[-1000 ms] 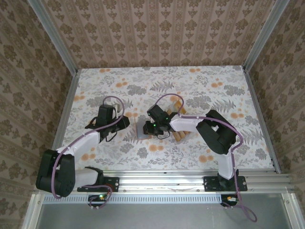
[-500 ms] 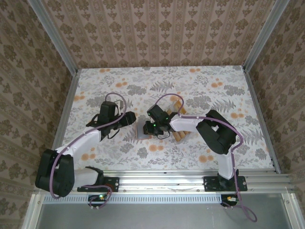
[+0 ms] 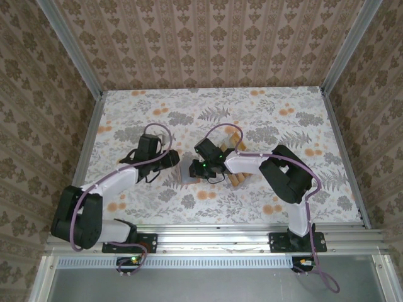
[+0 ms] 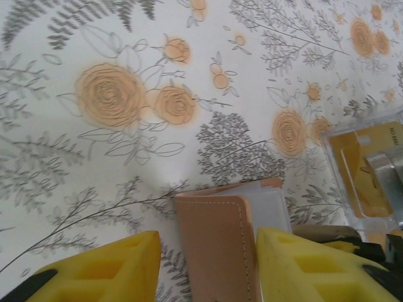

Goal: Put the credit cards into the card holder
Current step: Open the card holder at the center of the table.

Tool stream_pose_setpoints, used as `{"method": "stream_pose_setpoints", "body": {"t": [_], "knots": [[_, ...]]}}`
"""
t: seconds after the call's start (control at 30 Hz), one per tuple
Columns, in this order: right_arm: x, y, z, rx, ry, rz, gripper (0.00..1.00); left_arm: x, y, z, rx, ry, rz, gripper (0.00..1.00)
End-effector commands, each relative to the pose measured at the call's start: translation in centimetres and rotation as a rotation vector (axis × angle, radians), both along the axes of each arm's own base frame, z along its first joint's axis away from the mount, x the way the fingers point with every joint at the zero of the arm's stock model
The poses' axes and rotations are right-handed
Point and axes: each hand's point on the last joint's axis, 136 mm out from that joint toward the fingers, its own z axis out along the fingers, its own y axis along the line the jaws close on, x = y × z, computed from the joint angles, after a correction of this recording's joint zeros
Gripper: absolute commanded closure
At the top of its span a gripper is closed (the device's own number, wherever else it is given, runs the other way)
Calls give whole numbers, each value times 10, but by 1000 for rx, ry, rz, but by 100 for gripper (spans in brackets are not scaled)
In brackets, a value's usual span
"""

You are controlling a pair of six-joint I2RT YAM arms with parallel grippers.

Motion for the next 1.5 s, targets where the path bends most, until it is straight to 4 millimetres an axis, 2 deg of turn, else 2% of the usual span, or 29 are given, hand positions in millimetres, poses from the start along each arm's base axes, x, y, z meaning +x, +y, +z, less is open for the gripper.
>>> {"method": "stream_pose_setpoints", "body": {"t": [0.0,0.2,0.5,0.67,0.8,0.93,1.1,1.47], "knots": [[-4,-12,-7,-55,31,-18,80,-13,22,-19,38,49,73,57],[-1,-7,5,-48,23,-1,80,-14,26,-35,22,80,93,60],[-3,15,42,-24,-22,46,80,-10,20,-48,-2,98,69,61],[-3,30,42,-39,-22,60,80,-7,24,-47,-10,91,70,60],[-4,38,35,-43,-11,59,80,-1,38,-47,-1,101,105,57],[-7,39,29,-40,-5,50,79,10,52,-36,-9,106,149,49],[-10,39,23,-38,3,57,79,16,55,-13,-1,72,141,43],[-8,49,17,-12,15,58,75,-8,42,25,-4,-8,77,37]]}}
